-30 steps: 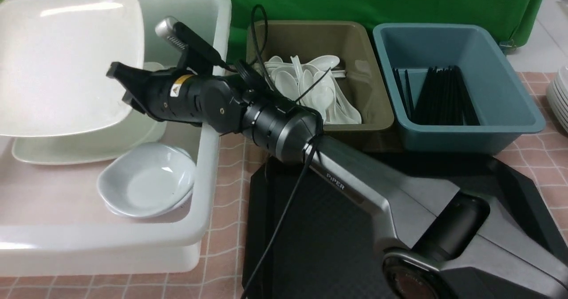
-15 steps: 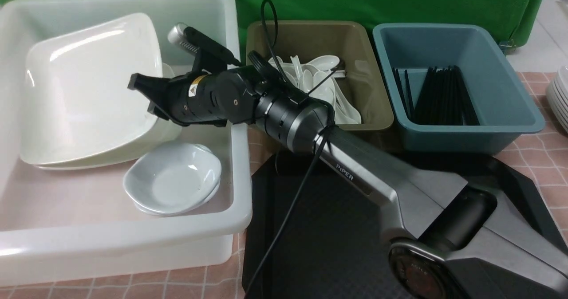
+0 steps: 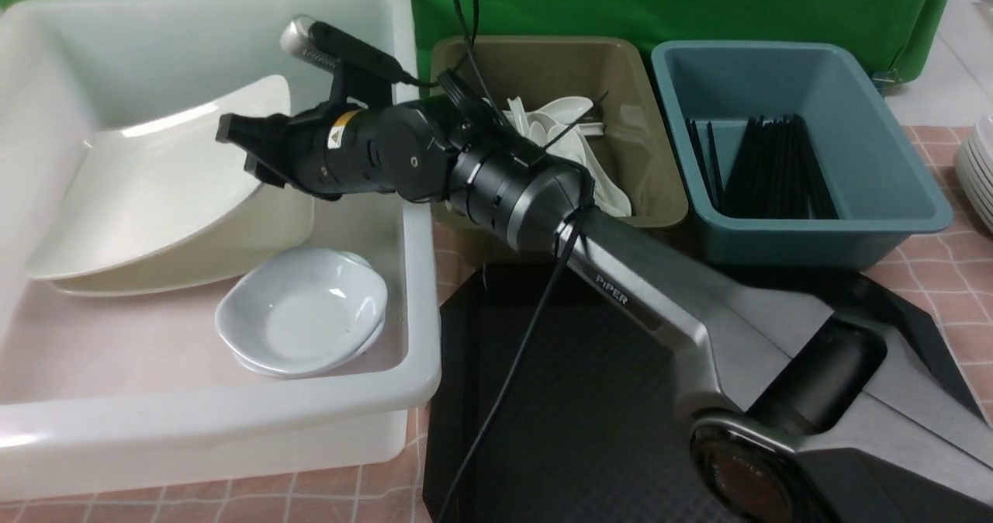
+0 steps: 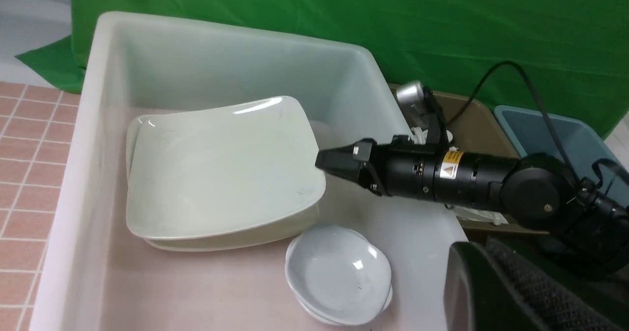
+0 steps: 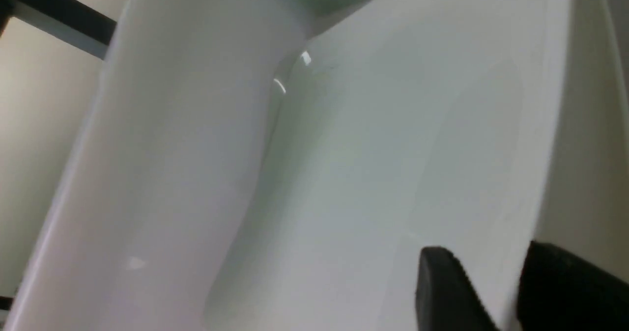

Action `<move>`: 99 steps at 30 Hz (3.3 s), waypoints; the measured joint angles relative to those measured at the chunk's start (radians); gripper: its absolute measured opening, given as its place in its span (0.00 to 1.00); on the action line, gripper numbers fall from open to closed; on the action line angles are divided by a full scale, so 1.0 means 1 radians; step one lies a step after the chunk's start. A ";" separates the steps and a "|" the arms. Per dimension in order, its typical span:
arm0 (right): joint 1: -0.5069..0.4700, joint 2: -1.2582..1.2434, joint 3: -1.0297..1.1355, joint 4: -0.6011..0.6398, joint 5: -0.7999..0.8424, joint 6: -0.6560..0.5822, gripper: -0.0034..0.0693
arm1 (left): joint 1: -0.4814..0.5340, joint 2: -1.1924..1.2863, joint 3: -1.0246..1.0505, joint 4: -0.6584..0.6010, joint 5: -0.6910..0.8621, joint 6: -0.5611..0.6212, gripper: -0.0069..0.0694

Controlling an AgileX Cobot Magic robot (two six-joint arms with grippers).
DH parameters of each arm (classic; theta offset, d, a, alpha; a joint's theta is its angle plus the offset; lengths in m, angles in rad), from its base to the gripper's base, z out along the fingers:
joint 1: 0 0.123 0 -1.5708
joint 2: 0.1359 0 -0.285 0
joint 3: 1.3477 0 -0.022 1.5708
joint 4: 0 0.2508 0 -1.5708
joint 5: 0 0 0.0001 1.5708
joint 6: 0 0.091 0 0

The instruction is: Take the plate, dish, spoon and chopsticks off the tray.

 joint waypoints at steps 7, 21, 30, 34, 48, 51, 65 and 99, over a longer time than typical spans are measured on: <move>-0.014 -0.075 -0.010 -0.068 0.044 -0.018 0.56 | 0.000 0.000 0.000 -0.015 0.000 0.012 0.10; -0.015 -0.295 -0.171 -0.076 0.647 -0.331 0.22 | 0.000 0.000 0.000 -0.021 0.000 0.013 0.11; -0.015 -0.616 -0.200 -0.093 0.767 -0.502 0.09 | 0.000 0.000 0.000 -0.031 -0.001 0.013 0.11; -0.015 -0.795 -0.025 -0.094 0.767 -0.527 0.09 | 0.000 0.000 0.000 -0.062 -0.001 0.020 0.12; -0.015 -1.748 1.157 -0.289 0.673 -0.445 0.09 | 0.000 0.000 0.000 -0.130 -0.001 0.045 0.12; -0.015 -2.017 1.453 -0.301 0.503 -0.438 0.09 | 0.000 0.000 0.000 -0.132 -0.001 0.049 0.12; -0.015 -2.435 2.178 -0.300 -0.141 -0.416 0.09 | 0.000 0.051 0.088 -0.224 0.000 0.049 0.12; -0.021 -2.471 2.268 -0.296 -0.236 -0.416 0.19 | 0.000 0.101 0.089 -0.268 -0.072 0.020 0.12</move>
